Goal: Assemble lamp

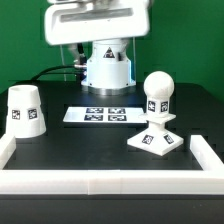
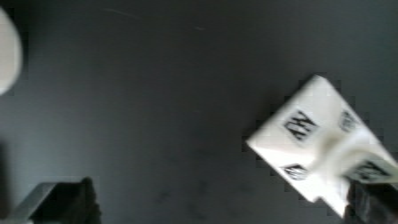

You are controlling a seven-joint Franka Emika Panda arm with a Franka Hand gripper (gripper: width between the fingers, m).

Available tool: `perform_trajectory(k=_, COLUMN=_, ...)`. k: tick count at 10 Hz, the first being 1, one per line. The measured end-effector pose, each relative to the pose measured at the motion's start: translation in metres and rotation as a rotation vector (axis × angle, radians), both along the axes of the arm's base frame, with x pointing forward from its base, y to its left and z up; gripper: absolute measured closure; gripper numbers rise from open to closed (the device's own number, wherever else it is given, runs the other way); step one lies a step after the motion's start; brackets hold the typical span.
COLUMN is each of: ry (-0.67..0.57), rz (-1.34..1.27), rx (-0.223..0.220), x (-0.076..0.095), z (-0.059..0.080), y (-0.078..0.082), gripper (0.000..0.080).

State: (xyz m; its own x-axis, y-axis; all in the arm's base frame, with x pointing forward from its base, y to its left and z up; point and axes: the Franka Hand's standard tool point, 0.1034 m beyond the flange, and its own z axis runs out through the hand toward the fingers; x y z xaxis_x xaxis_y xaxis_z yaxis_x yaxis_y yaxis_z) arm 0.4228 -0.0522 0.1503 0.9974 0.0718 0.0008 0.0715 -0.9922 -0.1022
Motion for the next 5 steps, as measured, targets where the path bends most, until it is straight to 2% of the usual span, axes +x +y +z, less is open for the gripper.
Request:
perform_trajectory(k=1, ry=-0.005, rz=-0.013, rx=-0.004, x=0.0131, z=-0.0012, y=-0.0133, gripper=0.0100)
perform_trajectory(k=5, ry=-0.004, rz=-0.014, rx=-0.004, x=0.0149, z=-0.0024, y=-0.0128, gripper=0.0100)
